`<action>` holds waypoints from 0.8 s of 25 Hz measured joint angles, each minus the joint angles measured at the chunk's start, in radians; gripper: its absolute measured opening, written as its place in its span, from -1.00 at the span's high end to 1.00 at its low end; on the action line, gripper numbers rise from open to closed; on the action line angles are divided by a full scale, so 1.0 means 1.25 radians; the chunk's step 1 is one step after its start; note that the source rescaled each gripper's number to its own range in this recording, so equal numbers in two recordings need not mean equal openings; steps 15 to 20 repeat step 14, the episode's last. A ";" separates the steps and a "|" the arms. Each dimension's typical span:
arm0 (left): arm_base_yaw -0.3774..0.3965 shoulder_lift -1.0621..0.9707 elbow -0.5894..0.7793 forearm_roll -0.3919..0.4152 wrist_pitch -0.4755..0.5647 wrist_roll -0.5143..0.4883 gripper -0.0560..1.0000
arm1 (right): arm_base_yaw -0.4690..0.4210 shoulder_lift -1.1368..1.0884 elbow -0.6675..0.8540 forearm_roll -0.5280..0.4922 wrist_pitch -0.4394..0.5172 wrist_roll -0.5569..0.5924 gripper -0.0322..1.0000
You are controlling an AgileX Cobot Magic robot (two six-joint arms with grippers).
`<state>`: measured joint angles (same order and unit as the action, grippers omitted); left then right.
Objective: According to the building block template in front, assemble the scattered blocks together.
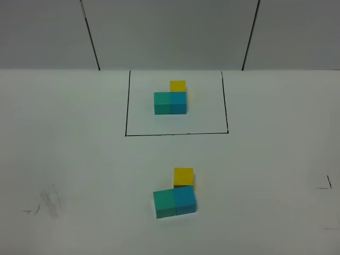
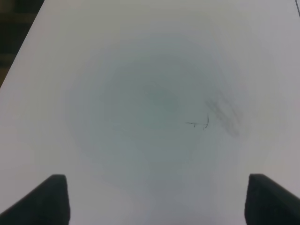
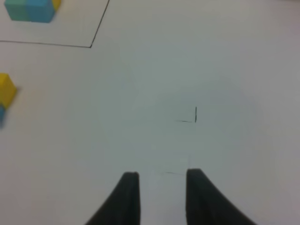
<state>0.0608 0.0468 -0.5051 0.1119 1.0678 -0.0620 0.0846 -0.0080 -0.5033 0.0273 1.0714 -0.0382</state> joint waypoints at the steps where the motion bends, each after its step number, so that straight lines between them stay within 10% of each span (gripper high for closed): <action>1: 0.000 0.000 0.000 0.000 0.000 0.000 -0.34 | -0.003 0.000 0.000 0.003 0.000 0.000 0.94; 20: 0.000 0.000 0.000 0.000 0.000 0.000 -0.34 | -0.110 0.000 0.001 0.005 0.000 0.000 0.94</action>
